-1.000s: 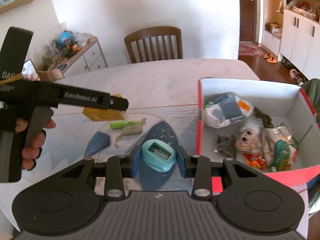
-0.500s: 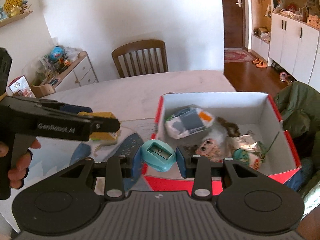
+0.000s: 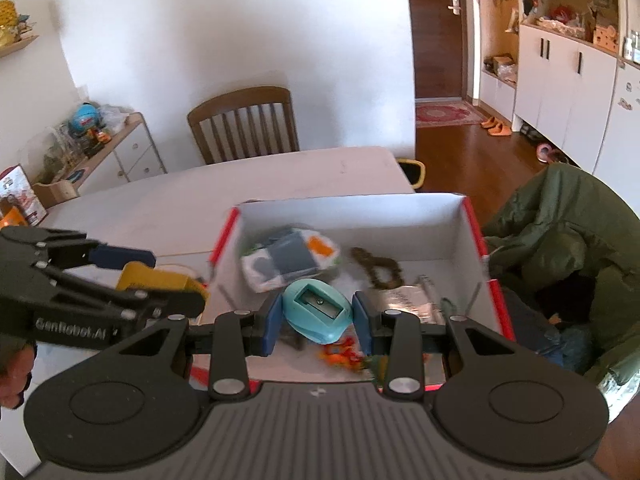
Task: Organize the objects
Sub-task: 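Lift both held items and carry them over the shoebox, then lower both items into the shoebox and open both tools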
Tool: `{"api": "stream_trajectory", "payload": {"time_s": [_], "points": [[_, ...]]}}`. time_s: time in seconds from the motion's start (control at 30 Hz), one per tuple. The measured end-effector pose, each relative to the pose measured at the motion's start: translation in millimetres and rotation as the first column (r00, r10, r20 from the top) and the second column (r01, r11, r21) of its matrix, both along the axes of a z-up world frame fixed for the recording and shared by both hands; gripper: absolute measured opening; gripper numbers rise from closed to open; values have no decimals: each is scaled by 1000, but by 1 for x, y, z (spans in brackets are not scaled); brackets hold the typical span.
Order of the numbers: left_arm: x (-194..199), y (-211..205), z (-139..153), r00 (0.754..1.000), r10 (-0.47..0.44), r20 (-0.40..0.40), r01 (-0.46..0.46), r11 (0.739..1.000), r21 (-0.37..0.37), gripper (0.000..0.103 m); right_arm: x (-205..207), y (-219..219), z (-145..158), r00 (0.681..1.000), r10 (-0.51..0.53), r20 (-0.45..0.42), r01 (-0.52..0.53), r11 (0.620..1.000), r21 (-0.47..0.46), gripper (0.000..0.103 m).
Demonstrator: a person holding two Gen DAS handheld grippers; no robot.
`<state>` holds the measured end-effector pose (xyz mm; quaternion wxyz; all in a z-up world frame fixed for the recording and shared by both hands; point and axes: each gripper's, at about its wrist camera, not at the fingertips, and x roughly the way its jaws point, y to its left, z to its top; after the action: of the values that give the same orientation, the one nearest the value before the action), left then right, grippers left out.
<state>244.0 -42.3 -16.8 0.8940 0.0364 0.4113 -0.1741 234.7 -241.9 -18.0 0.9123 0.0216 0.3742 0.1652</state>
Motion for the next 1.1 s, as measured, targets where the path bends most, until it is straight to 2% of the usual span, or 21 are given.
{"api": "stream_trajectory", "payload": {"time_s": [0.2,0.4,0.63,0.9,0.93,0.97,1.03,1.1], "points": [[18,-28,-19,999,-5,-44,6,1000,25,74,27,-24,-12,1000,-9,-26,8,1000,-6,37],[38,-45,-37,997,15,-72,-9,996,85,74,59,-34,-29,999,-3,-44,2,1000,-24,37],[55,-55,-62,989,39,-142,-20,990,137,74,95,-32,-52,996,21,-86,-25,999,-48,37],[68,-64,-81,981,61,-186,-27,984,178,73,125,-21,-78,991,38,-132,-49,996,-79,37],[69,-66,-83,980,63,-188,-27,982,186,72,128,-20,-80,990,42,-136,-54,995,-85,37],[69,-67,-83,982,64,-177,-27,978,205,63,130,-19,-82,989,46,-141,-59,994,-89,37],[75,-67,-85,977,53,-206,-16,983,181,49,134,-17,-86,987,51,-151,-66,994,-92,37],[78,-66,-87,973,68,-221,-30,985,171,49,136,-16,-91,986,54,-160,-71,993,-99,37]]}}
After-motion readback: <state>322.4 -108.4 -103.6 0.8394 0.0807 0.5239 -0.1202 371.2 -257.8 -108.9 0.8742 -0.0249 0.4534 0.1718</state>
